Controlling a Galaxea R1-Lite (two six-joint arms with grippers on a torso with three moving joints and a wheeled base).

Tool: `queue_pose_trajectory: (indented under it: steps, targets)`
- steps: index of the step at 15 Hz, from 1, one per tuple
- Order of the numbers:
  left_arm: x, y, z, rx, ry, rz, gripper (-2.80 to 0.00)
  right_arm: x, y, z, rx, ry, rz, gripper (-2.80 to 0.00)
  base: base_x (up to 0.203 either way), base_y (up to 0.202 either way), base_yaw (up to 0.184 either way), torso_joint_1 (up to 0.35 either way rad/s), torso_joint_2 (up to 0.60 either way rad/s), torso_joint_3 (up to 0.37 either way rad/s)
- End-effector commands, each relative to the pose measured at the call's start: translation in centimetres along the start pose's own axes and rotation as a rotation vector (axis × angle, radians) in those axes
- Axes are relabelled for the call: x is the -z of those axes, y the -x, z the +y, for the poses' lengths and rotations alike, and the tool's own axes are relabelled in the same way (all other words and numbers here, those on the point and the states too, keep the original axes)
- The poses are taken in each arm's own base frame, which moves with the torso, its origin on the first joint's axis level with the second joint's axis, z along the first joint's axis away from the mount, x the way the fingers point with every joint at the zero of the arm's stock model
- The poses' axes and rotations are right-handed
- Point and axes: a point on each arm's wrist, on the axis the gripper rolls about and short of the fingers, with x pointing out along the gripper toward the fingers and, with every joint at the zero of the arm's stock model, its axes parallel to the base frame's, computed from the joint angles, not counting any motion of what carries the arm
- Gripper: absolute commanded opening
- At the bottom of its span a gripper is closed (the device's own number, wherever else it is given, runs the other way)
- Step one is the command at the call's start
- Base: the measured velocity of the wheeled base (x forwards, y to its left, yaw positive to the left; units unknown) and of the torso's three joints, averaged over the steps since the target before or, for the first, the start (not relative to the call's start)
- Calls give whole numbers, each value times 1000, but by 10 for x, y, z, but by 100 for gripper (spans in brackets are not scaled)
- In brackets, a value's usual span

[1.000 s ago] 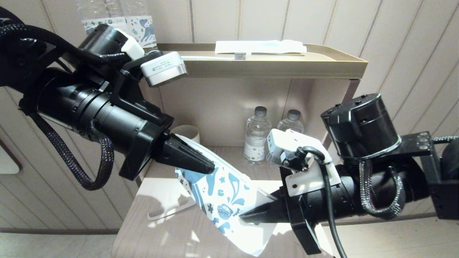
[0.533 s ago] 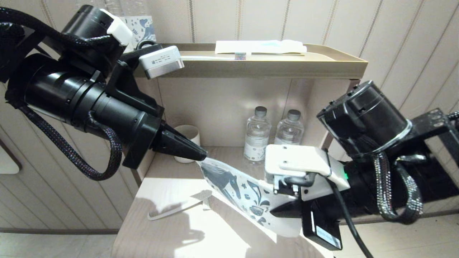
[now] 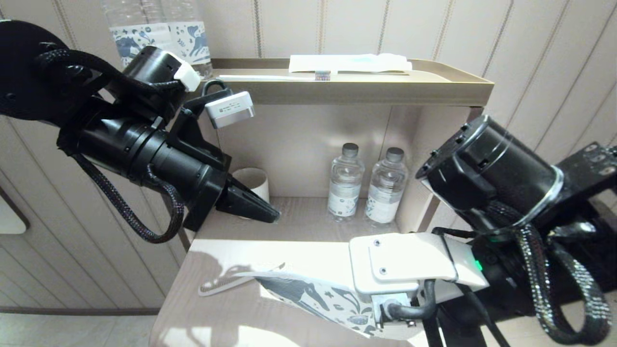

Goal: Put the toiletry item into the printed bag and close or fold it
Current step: Hand it to the other hand

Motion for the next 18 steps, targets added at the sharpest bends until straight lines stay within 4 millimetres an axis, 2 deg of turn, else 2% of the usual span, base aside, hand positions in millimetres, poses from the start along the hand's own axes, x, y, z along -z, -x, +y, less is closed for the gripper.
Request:
queue_pose_trajectory:
  steps: [1,4,6,8,10,12,13,17,18]
  targets:
    - [-3,-3,6,6,0,-1,-280,-1,-12,0,-20,6,31,-280,0,0,0,0,0,0]
    - [-4,-2,5,1,3,-1,-280,-2,-15,2,-24,13,32,-280,0,0,0,0,0,0]
    - [4,6,10,-16,42,-3,-280,-1,-18,1,0,5,6,-280,0,0,0,0,0,0]
    - [18,24,6,-22,100,-27,-280,-4,-24,-5,55,-16,-67,-280,0,0,0,0,0,0]
    - [38,29,-4,-11,199,-12,-280,-4,-32,-17,116,-65,-145,-280,0,0,0,0,0,0]
    - [59,31,-15,-15,253,4,-280,1,-33,-19,91,-102,-188,-280,0,0,0,0,0,0]
    - [62,32,-17,-43,220,-21,-280,1,-32,-18,88,-101,-190,-280,0,0,0,0,0,0]
    - [52,39,-16,-106,122,-80,-280,5,-27,-11,75,-95,-183,-280,0,0,0,0,0,0]
    - [52,40,-16,-109,106,-81,0,6,-27,-10,73,-95,-181,-280,0,0,0,0,0,0]
